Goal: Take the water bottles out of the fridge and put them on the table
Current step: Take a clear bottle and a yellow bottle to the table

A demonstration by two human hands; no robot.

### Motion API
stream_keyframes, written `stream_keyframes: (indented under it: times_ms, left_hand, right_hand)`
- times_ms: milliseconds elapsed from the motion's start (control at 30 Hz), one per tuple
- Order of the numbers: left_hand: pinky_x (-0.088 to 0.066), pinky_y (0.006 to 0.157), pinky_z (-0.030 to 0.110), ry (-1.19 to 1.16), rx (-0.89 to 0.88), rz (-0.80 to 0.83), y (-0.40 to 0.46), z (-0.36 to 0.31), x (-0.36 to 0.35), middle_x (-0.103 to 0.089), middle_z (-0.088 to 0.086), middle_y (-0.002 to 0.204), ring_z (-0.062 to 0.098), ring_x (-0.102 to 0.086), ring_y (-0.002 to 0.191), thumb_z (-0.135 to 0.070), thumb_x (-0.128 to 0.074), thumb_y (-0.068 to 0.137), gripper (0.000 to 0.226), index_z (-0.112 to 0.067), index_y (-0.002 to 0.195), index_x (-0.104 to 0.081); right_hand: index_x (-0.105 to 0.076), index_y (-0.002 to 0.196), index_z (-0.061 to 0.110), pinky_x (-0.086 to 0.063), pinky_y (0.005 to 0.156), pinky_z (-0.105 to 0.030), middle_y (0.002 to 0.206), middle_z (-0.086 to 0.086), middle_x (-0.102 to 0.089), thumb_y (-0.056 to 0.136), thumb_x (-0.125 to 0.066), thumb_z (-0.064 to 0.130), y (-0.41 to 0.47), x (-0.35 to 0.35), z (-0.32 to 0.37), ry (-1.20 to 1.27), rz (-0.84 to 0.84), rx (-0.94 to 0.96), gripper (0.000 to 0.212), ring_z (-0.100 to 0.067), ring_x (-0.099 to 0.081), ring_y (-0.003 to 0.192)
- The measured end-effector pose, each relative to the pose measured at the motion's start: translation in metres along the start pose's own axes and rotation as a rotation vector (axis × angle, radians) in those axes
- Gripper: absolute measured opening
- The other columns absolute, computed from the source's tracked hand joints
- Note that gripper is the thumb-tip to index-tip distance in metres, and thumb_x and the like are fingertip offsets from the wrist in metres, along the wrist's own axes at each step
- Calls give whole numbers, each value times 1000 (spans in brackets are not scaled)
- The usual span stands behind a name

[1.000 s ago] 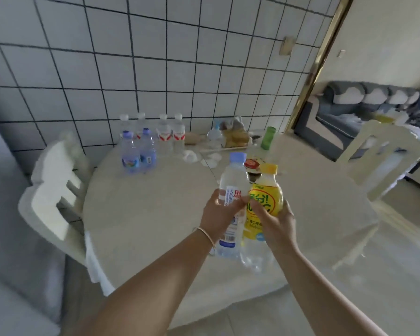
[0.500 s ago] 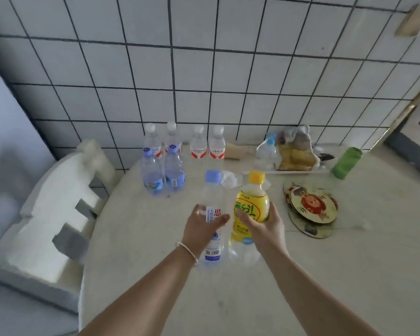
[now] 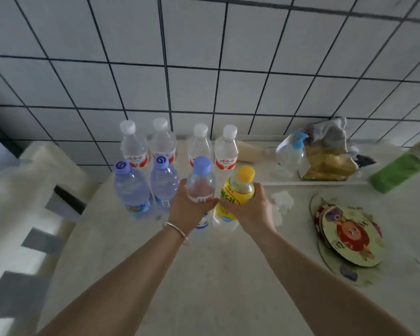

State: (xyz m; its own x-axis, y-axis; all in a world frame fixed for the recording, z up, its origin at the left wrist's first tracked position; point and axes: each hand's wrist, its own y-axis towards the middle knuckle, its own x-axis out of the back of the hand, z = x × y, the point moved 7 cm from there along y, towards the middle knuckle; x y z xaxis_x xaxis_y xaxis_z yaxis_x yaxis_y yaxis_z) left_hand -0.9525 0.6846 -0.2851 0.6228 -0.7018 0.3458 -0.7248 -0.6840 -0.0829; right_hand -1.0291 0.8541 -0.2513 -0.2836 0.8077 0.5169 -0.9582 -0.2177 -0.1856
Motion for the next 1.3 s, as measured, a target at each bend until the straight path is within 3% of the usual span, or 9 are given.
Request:
stream_keyframes:
  times_ms: [133, 434, 567, 767, 834, 900, 1000, 1167, 1301]
  left_hand:
    - [-47, 82, 32, -23, 26, -80, 25, 12, -6, -67, 7, 99, 23, -63, 91, -38, -87, 54, 71, -5, 109, -56]
    - [-44, 82, 29, -136, -3, -159, 45, 20, -20, -62, 6, 98, 23, -61, 94, -11, -88, 60, 63, -2, 111, -53]
    - [-43, 83, 28, -157, -33, -178, 43, 17, -22, -60, 4, 99, 21, -58, 94, -25, -83, 51, 73, -2, 113, -52]
    - [-40, 72, -1, -103, -45, -117, 39, 16, -26, -58, 2, 101, 17, -57, 93, -5, -87, 59, 64, -8, 111, -49]
    - [-45, 79, 9, -97, -11, -67, 40, 19, -29, -61, 5, 103, 18, -60, 94, -13, -89, 56, 65, -8, 108, -51]
    - [-52, 75, 23, -10, 0, -9, 37, 21, -30, -68, 10, 97, 21, -67, 91, -27, -85, 51, 61, -3, 100, -58]
    - [-53, 74, 36, 92, 14, -46, 23, 19, -21, -69, 16, 96, 28, -67, 90, -12, -85, 54, 48, -2, 92, -58]
    - [-46, 89, 34, 54, 68, -84, -23, 4, 0, -58, 15, 118, 28, -57, 107, -8, -84, 64, 63, -1, 118, -53]
    - [-43, 86, 29, 86, 42, -99, -69, -19, 22, -60, 14, 116, 30, -59, 108, -7, -80, 68, 58, -1, 119, -54]
  right_hand:
    - [-49, 110, 24, -51, 78, -35, 92, 7, -57, 57, -85, 38, 28, -12, -2, -24, -2, 8, 66, -19, -58, 88]
    - [-48, 115, 21, -41, 71, -27, 90, 7, -53, 61, -83, 35, 54, -23, -1, -39, 9, -3, 66, -16, -52, 83]
    - [-47, 112, 22, -46, 73, -31, 89, 11, -52, 59, -84, 37, 53, -27, 3, -71, 10, 65, 67, -16, -53, 85]
    - [-44, 119, 20, -41, 72, -28, 96, 7, -52, 61, -83, 37, 48, -24, -5, -48, 8, 60, 72, -17, -51, 88]
    - [-43, 121, 20, -41, 75, -28, 100, 7, -52, 62, -83, 35, 46, -23, -5, -26, 31, 57, 73, -17, -51, 91]
    - [-44, 123, 19, -42, 76, -29, 107, 4, -53, 62, -83, 30, 42, -24, -7, -16, 71, 62, 74, -17, -53, 96]
    - [-40, 129, 17, -43, 75, -28, 121, 1, -55, 66, -81, 28, 29, -20, -16, -22, 106, 26, 76, -17, -55, 100]
    - [-34, 137, 17, -44, 80, -28, 133, -4, -51, 74, -74, 36, -5, 7, -22, -40, 117, -56, 77, -22, -55, 111]
    - [-36, 137, 14, -42, 92, -32, 134, -7, -50, 78, -71, 34, -50, 37, -13, -47, 104, -39, 71, -24, -51, 120]
